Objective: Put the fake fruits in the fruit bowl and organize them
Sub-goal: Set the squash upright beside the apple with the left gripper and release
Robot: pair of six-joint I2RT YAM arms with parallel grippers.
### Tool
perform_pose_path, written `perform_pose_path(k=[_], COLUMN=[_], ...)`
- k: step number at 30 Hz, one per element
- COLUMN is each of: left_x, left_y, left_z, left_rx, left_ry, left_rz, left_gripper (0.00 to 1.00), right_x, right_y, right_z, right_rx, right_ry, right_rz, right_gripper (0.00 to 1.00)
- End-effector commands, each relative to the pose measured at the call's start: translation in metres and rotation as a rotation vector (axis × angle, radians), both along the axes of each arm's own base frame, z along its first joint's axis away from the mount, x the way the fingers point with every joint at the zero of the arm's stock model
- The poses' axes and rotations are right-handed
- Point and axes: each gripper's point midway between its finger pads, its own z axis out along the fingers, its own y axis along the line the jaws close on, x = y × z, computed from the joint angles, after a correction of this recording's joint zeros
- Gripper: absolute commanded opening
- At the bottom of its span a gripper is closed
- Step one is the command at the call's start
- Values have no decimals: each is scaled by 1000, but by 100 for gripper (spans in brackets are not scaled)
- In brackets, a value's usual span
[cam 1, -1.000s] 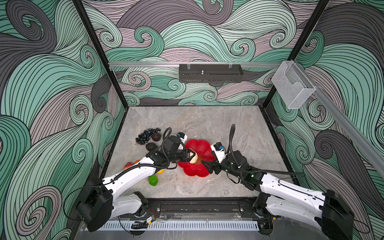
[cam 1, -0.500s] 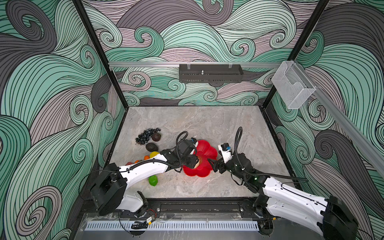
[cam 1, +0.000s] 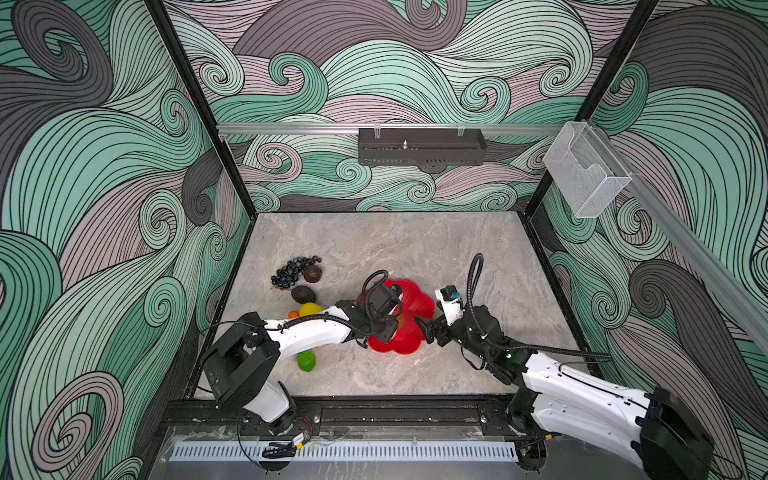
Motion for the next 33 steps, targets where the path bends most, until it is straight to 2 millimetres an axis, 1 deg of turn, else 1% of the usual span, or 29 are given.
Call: perform_pose_path(k=[1, 4, 9, 12, 14, 18, 24, 28, 33], left_x=[5, 6, 11, 12, 12, 13, 14, 14, 14], left_y=[-3, 0, 5, 7, 9, 10, 13, 13, 14], left_z=[0, -2, -2, -1, -1, 1, 2, 4, 7], left_rx=[17, 27, 37, 24, 16, 6, 5, -1, -8], left_ry=[-35, -37, -50, -51, -52, -58, -64, -68, -72], left_rz=[-9, 5, 62, 89, 106, 125, 139, 143, 149], left_gripper=[52, 57, 58, 64, 67, 69, 71, 75, 77], right_x=[4, 4, 5, 5, 5, 5, 4, 5, 5], right_y=[-1, 0, -1, 0, 0, 0, 0, 0, 0], right_z=[2, 1, 0, 0, 0, 0, -1, 0, 0], right_rx=[18, 16, 12, 13, 12, 13, 13, 13, 13], right_ry=[-10, -7, -5, -4, -4, -4, -3, -3, -3], right_rz=[-19, -18, -18, -17, -18, -17, -15, -16, -15], right_gripper=[89, 89, 89, 89, 89, 89, 89, 89, 89])
